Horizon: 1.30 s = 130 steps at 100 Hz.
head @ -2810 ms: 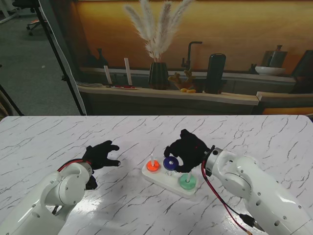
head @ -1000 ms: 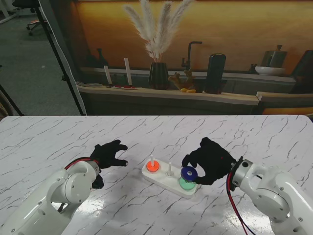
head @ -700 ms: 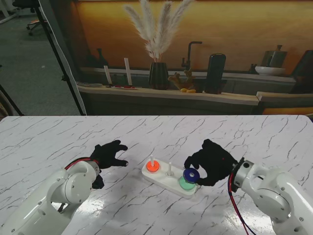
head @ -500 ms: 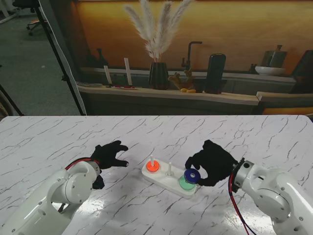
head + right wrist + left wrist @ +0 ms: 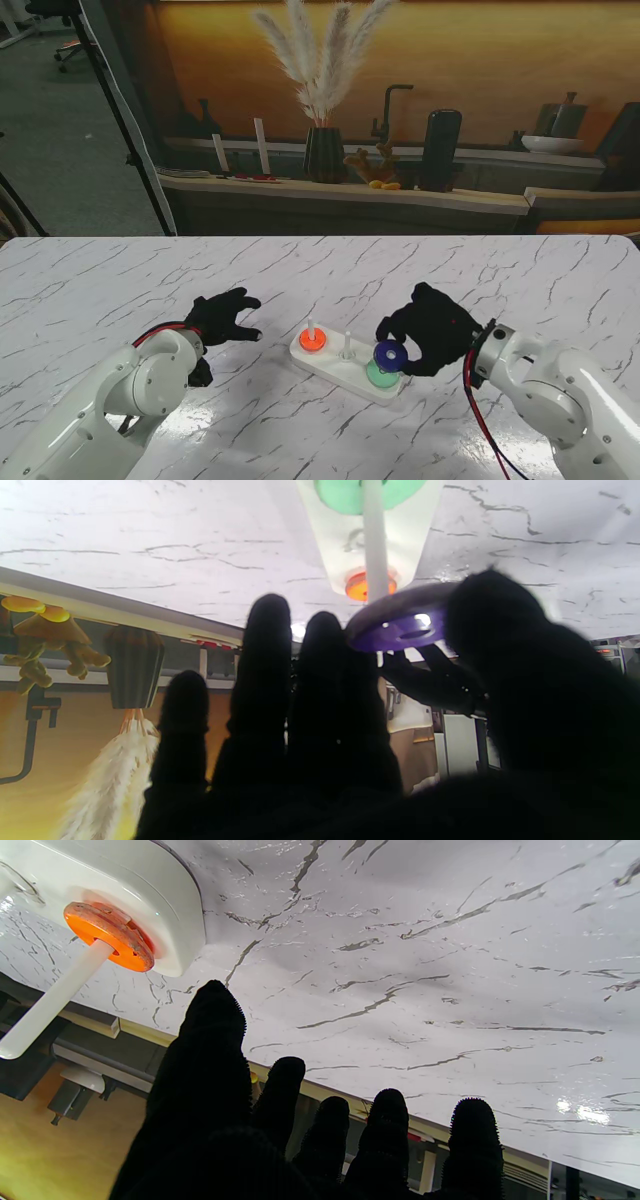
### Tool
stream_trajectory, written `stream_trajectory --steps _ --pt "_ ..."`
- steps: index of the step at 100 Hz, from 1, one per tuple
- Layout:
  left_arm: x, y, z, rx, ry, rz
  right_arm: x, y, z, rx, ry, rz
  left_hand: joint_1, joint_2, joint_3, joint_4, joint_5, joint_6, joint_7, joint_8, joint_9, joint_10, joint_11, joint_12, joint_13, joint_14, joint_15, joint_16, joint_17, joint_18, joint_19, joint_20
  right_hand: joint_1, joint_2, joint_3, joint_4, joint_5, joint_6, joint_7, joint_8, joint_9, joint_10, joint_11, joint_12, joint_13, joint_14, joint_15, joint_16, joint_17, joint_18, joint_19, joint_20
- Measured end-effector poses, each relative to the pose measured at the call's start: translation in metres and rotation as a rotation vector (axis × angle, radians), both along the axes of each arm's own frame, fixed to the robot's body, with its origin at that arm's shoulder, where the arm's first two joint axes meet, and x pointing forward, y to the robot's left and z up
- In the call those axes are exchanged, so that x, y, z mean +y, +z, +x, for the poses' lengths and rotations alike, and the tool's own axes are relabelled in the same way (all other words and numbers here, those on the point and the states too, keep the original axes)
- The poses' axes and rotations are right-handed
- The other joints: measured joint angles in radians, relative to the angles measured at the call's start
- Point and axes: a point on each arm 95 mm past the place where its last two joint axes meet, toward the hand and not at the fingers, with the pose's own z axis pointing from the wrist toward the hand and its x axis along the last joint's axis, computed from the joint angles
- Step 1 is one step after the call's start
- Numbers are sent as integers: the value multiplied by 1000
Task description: Move the three rings of the Hanoi Tower from the left rod to the right rod
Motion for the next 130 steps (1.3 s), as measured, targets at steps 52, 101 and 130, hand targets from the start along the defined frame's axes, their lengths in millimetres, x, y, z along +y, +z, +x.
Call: stream_trajectory --steps 52,101,130 --pt "-1 -1 0 10 -4 1 -6 -3 7 -8 -33 -6 0 0 0 0 0 0 0 0 0 0 0 0 0 0 0 0 0 0 0 0 0 0 0 0 0 0 18 0 0 0 0 0 0 0 0 0 0 0 0 0" --pt "4 0 0 9 10 3 0 -3 12 -24 -23 7 0 0 0 0 0 0 0 0 0 0 0 0 0 0 0 0 0 0 -4 0 11 -1 3 0 9 -13 25 0 0 0 0 0 0 0 1 0 1 0 0 0" --pt "6 0 -1 6 16 0 3 -6 14 -2 -9 -23 0 0 0 0 0 0 0 0 0 0 0 0 0 0 0 0 0 0 -5 0 42 11 32 0 12 -43 50 0 0 0 0 1 0 0 11 0 1 0 0 0"
